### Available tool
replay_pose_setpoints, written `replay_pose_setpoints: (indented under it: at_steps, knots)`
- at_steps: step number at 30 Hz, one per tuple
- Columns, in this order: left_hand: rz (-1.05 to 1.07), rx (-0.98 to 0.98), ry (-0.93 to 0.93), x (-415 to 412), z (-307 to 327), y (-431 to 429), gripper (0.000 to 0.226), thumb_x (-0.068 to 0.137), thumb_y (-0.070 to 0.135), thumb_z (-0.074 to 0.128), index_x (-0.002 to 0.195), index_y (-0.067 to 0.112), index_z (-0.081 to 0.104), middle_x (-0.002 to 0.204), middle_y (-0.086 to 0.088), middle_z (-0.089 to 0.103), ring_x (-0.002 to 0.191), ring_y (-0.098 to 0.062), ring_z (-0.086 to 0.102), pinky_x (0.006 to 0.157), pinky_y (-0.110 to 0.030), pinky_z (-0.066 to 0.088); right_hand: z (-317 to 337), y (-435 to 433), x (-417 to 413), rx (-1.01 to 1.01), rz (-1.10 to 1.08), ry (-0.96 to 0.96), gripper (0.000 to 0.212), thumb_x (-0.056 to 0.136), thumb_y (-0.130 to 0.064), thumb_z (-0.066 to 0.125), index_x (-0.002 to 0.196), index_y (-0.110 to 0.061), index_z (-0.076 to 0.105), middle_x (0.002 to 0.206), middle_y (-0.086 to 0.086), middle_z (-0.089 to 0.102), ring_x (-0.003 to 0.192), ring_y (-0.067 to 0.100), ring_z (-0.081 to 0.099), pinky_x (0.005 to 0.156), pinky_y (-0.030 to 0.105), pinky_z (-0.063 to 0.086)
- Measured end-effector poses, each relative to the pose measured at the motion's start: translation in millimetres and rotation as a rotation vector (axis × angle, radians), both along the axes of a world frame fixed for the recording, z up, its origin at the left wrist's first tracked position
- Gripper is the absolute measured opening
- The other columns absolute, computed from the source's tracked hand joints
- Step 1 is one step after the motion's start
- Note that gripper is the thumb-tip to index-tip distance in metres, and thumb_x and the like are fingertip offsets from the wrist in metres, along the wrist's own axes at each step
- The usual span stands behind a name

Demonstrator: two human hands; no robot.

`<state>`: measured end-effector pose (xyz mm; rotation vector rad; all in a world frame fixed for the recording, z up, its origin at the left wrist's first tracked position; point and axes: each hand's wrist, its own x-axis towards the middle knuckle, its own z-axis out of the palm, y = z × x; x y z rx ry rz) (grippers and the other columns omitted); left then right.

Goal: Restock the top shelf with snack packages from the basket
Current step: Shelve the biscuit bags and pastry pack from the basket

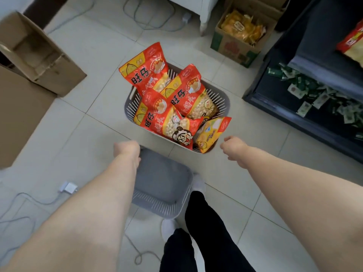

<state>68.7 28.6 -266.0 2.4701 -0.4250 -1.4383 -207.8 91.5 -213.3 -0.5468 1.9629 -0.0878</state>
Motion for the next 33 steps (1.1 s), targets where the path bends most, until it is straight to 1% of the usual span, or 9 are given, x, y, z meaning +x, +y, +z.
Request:
replay_pose_setpoints:
  at_steps: [4, 7, 10, 13, 15, 18, 24, 28, 33]
  knots:
    - [-0.052, -0.153, -0.262, -13, -3, -57, 0.052, 0.089, 0.010, 0.052, 0.139, 0.007, 0.039, 0.139, -0.012, 0.049, 0.123, -0.032, 0.051, 0.107, -0.038, 0.041, -17, -33, -12, 0.046, -0.132, 0.047, 0.039, 0.099, -0.016, 0.048, 0.135, -0.002, 0.044, 0.130, 0.017, 0.052, 0.109, 0.031, 0.052, 0.088, 0.035, 0.043]
    - [-0.143, -0.213, -0.273, -25, -13, -71, 0.049, 0.090, 0.011, 0.054, 0.137, 0.012, 0.045, 0.131, -0.008, 0.056, 0.112, -0.030, 0.055, 0.092, -0.031, 0.044, -39, -44, -16, 0.079, -0.166, 0.030, 0.034, 0.096, -0.013, 0.052, 0.129, -0.003, 0.050, 0.116, 0.012, 0.053, 0.096, 0.024, 0.046, 0.079, 0.030, 0.038]
    - [-0.052, -0.272, -0.220, -29, -27, -79, 0.050, 0.093, 0.010, 0.055, 0.141, 0.016, 0.040, 0.116, -0.002, 0.055, 0.099, -0.022, 0.053, 0.085, -0.030, 0.046, -60, -49, -18, 0.100, -0.208, -0.027, 0.038, 0.096, -0.009, 0.051, 0.133, -0.005, 0.047, 0.124, 0.011, 0.052, 0.114, 0.029, 0.050, 0.091, 0.034, 0.041]
    - [0.140, -0.169, -0.043, -23, -47, -84, 0.057, 0.092, 0.000, 0.047, 0.144, 0.020, 0.032, 0.131, -0.006, 0.055, 0.111, -0.033, 0.058, 0.094, -0.050, 0.051, -77, -51, -16, 0.097, -0.372, -0.165, 0.044, 0.093, 0.000, 0.051, 0.136, -0.008, 0.046, 0.137, 0.008, 0.050, 0.127, 0.027, 0.046, 0.102, 0.040, 0.040]
    - [0.180, -0.092, 0.094, -22, -60, -80, 0.040, 0.096, -0.002, 0.042, 0.132, 0.014, 0.046, 0.122, -0.011, 0.064, 0.099, -0.033, 0.066, 0.074, -0.052, 0.058, -87, -51, -17, 0.081, -0.476, -0.225, 0.048, 0.089, 0.004, 0.051, 0.135, -0.011, 0.046, 0.140, 0.008, 0.050, 0.127, 0.026, 0.047, 0.101, 0.041, 0.042]
    - [0.218, -0.119, 0.186, -25, -69, -74, 0.037, 0.097, -0.004, 0.036, 0.122, 0.013, 0.057, 0.107, -0.010, 0.072, 0.085, -0.030, 0.071, 0.047, -0.044, 0.058, -94, -52, -20, 0.061, -0.559, -0.291, 0.050, 0.085, 0.005, 0.052, 0.131, -0.014, 0.048, 0.137, 0.006, 0.052, 0.126, 0.025, 0.047, 0.095, 0.038, 0.042]
    - [0.275, -0.213, 0.158, -36, -51, -75, 0.036, 0.093, -0.006, 0.038, 0.118, 0.012, 0.057, 0.102, -0.011, 0.072, 0.086, -0.033, 0.072, 0.054, -0.054, 0.058, -75, -58, -24, 0.046, -0.561, -0.352, 0.064, 0.080, -0.005, 0.061, 0.140, -0.016, 0.042, 0.145, 0.003, 0.045, 0.134, 0.022, 0.039, 0.110, 0.038, 0.032]
    - [0.290, -0.222, 0.135, -40, -21, -75, 0.028, 0.094, -0.002, 0.039, 0.114, 0.011, 0.056, 0.104, -0.013, 0.071, 0.083, -0.033, 0.072, 0.057, -0.060, 0.057, -43, -61, -31, 0.040, -0.509, -0.353, 0.054, 0.083, -0.013, 0.062, 0.135, -0.017, 0.046, 0.141, 0.003, 0.049, 0.133, 0.021, 0.041, 0.117, 0.041, 0.021]
    - [0.275, -0.194, 0.125, -35, 16, -57, 0.023, 0.096, -0.001, 0.043, 0.112, 0.011, 0.053, 0.106, -0.013, 0.070, 0.087, -0.033, 0.072, 0.055, -0.052, 0.059, -6, -48, -32, 0.050, -0.470, -0.358, 0.046, 0.084, -0.012, 0.060, 0.129, -0.015, 0.048, 0.138, 0.005, 0.051, 0.122, 0.022, 0.046, 0.117, 0.041, 0.018]
